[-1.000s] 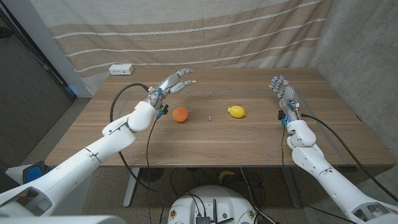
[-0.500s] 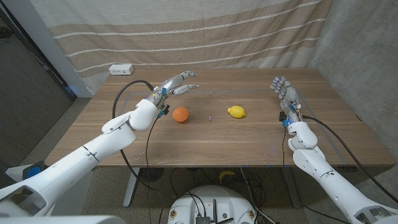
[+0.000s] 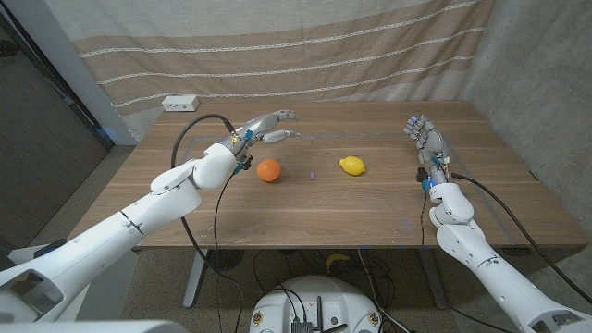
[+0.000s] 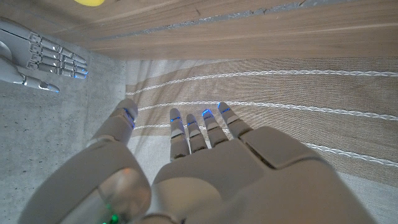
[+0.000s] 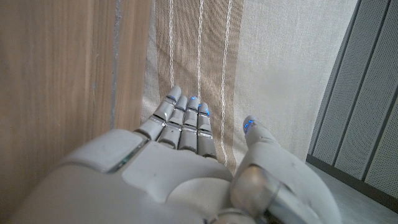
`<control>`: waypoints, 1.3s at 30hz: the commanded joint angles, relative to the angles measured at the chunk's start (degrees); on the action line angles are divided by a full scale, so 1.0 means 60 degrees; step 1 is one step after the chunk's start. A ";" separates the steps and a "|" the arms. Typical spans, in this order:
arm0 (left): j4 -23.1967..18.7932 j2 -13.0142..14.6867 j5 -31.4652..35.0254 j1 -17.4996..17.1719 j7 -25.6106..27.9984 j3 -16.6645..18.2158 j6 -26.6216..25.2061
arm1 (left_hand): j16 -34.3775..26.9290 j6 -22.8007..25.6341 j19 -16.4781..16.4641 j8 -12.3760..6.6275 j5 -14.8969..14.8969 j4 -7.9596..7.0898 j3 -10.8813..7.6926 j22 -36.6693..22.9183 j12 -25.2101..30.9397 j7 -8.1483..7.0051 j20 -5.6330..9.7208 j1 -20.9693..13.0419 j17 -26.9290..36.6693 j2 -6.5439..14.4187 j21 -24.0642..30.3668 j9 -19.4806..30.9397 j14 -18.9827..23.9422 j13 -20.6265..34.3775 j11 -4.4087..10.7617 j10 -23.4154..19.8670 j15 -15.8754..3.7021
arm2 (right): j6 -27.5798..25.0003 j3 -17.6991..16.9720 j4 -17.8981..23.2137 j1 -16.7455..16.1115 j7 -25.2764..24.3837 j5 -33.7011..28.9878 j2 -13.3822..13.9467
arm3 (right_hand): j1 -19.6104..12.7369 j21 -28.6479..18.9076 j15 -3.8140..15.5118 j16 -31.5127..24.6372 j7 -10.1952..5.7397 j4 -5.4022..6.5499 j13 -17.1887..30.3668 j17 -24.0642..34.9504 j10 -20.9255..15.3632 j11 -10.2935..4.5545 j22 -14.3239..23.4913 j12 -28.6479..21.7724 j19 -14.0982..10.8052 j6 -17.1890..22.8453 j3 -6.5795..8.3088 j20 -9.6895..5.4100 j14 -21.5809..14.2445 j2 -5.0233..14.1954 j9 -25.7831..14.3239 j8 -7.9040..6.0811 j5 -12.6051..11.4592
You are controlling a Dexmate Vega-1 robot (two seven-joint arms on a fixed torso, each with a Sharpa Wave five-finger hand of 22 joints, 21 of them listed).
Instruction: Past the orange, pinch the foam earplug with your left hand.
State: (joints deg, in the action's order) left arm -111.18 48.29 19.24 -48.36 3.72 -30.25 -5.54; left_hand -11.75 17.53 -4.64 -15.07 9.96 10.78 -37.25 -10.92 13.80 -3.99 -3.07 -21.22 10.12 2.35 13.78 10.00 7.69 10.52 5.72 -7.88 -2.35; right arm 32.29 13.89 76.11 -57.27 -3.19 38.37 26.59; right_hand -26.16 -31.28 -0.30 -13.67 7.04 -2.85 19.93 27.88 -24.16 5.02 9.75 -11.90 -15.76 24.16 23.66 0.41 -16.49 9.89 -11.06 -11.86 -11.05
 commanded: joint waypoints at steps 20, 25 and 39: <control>-0.0766 0.0943 0.1941 0.1549 -0.3156 -0.0901 0.0278 | 0.0058 0.0856 -0.0341 -0.0175 0.0081 0.0047 -0.0186 0.0026 -0.0139 -0.0095 0.0051 -0.0951 0.0023 0.0128 0.0048 0.0066 0.0201 0.0053 0.0158 -0.0254 -0.0325 | 0.0269 -0.0221 0.0367 -0.0518 -0.0043 0.0148 0.0046 | 0.0134 0.0110 -0.0012 -0.0100 0.0020 -0.0102 -0.0008 -0.0012 -0.0042 0.0076 0.0031 -0.0078 -0.0085 0.0087 0.0023 -0.0038 -0.0121 0.0027 -0.0037 -0.0015 -0.0033; -0.0872 0.0939 0.2440 0.1691 -0.3621 -0.0975 0.0239 | 0.0063 0.1006 -0.0412 -0.0198 0.0070 0.0064 -0.0170 0.0032 -0.0147 -0.0105 0.0106 -0.1134 0.0021 0.0034 0.0048 0.0068 0.0248 0.0053 0.0260 -0.0326 -0.0379 | 0.0290 -0.0244 0.0423 -0.0570 -0.0034 0.0147 0.0065 | 0.0156 0.0128 0.0001 -0.0107 0.0035 -0.0108 -0.0015 -0.0017 -0.0062 0.0088 0.0032 -0.0086 -0.0090 0.0100 0.0027 -0.0039 -0.0129 0.0035 -0.0039 -0.0016 -0.0032; -0.0876 0.0811 0.3672 0.2313 -0.4943 -0.1282 0.0787 | 0.0094 0.1372 -0.0496 -0.0277 0.0023 0.0075 -0.0042 0.0043 -0.0196 -0.0239 0.0216 -0.1484 0.0022 -0.0370 0.0013 0.0069 0.0284 0.0054 0.0365 -0.0410 -0.0465 | 0.0354 -0.0284 0.0462 -0.0626 -0.0009 0.0156 0.0056 | 0.0215 0.0177 0.0012 -0.0119 0.0050 -0.0132 -0.0034 -0.0034 -0.0084 0.0108 0.0035 -0.0095 -0.0124 0.0137 0.0042 -0.0033 -0.0137 0.0048 -0.0044 -0.0018 -0.0031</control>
State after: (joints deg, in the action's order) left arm -116.39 53.53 35.56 -37.44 -19.82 -36.47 -3.31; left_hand -11.36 24.63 -7.00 -16.14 10.18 11.21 -37.67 -10.66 12.65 -5.33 -1.94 -29.31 10.14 0.73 13.77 10.28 8.92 10.52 7.78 -9.93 -2.35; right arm 34.12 12.41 78.61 -60.65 -3.39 39.23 26.89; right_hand -24.67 -30.29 -0.41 -14.13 7.36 -3.33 19.66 27.61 -24.57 5.43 9.74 -11.90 -16.16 24.46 23.65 0.00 -17.02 9.76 -11.05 -11.86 -11.05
